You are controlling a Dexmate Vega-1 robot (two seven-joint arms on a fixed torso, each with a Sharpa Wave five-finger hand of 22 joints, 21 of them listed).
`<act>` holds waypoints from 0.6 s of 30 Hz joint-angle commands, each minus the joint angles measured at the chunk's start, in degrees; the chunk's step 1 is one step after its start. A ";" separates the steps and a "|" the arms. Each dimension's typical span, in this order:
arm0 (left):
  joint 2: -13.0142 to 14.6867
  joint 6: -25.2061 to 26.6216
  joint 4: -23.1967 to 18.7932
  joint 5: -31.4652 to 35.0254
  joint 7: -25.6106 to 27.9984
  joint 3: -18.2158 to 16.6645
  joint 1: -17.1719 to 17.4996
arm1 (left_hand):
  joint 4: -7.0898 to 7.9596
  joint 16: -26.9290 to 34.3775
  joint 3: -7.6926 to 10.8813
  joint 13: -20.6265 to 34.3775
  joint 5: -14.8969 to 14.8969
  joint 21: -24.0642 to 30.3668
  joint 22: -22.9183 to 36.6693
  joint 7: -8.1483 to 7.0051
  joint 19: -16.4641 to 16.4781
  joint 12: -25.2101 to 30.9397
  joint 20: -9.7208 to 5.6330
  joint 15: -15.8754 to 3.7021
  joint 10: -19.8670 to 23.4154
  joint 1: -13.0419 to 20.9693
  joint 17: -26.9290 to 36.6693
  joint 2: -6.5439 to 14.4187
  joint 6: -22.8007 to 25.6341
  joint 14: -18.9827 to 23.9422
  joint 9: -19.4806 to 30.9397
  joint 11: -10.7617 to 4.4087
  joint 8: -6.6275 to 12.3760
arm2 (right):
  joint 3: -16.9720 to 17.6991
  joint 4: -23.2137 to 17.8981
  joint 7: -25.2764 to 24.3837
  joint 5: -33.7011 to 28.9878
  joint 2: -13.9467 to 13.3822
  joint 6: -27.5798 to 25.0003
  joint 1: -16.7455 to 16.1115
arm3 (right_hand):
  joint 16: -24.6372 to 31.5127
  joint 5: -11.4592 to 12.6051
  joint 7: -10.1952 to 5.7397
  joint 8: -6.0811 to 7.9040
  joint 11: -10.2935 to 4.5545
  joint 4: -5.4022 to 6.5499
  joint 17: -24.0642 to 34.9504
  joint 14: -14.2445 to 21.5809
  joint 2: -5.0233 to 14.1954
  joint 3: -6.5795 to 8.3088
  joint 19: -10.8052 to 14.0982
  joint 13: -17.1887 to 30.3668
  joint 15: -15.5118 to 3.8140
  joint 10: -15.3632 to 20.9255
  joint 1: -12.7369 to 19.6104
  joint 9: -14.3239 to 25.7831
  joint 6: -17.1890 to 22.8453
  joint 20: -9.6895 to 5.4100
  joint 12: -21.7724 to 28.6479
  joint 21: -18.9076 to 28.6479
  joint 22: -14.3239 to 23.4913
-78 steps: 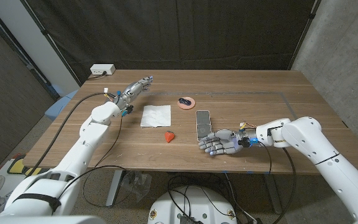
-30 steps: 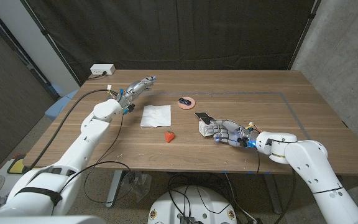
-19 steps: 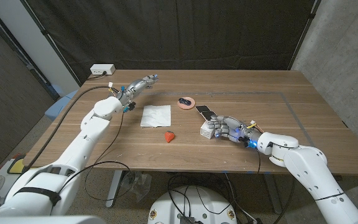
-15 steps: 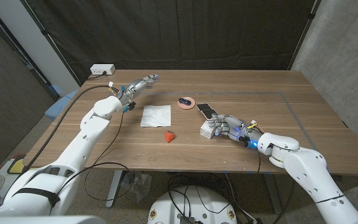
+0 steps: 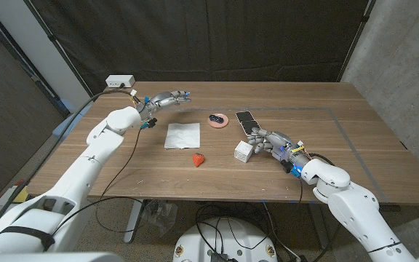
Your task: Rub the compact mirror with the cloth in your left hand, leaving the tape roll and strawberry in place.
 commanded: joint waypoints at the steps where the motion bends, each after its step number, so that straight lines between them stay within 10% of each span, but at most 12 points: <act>1: 5.68 5.45 -15.59 9.83 -1.05 -1.19 6.84 | -0.80 0.45 0.10 0.27 0.51 0.69 0.28 -0.37 1.03 0.58 -0.27 -2.16 1.30 1.62 0.50 -1.11 0.50 1.13 0.11 -0.73 0.48 | -1.97 0.49 -4.64 -6.13 1.61 10.35 -1.80 | 0.27 0.59 -0.57 0.03 1.70 -0.15 0.42 -3.49 1.33 -0.12 -0.04 0.47 -3.25 2.35 2.02 0.39 1.25 -9.03 0.30 0.02 -0.26; 18: 10.17 10.39 -30.69 26.07 -2.34 -4.45 16.27 | -1.11 4.20 -0.05 1.47 2.42 2.01 0.62 -0.89 5.18 2.54 -0.47 -3.24 8.03 7.85 3.55 -3.81 5.64 7.14 0.11 -1.26 2.05 | -4.41 1.30 -7.83 -9.93 2.40 16.92 -3.00 | 0.03 0.77 -0.41 -0.28 1.51 -0.32 1.25 -3.74 1.43 -0.79 -0.49 1.48 -3.06 2.30 2.32 0.60 1.80 -9.04 0.64 0.46 -1.46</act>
